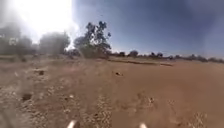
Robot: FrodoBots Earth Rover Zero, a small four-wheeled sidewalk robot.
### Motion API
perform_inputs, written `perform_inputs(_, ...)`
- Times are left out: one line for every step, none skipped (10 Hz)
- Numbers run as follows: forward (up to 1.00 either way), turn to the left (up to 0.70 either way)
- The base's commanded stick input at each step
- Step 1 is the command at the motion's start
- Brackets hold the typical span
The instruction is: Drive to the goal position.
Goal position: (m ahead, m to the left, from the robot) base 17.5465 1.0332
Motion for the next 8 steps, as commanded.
perform_inputs(0.7,0.0)
perform_inputs(0.7,0.0)
perform_inputs(0.7,0.0)
perform_inputs(0.7,0.0)
perform_inputs(0.7,0.0)
perform_inputs(0.7,0.0)
perform_inputs(0.7,0.0)
perform_inputs(0.7,0.0)
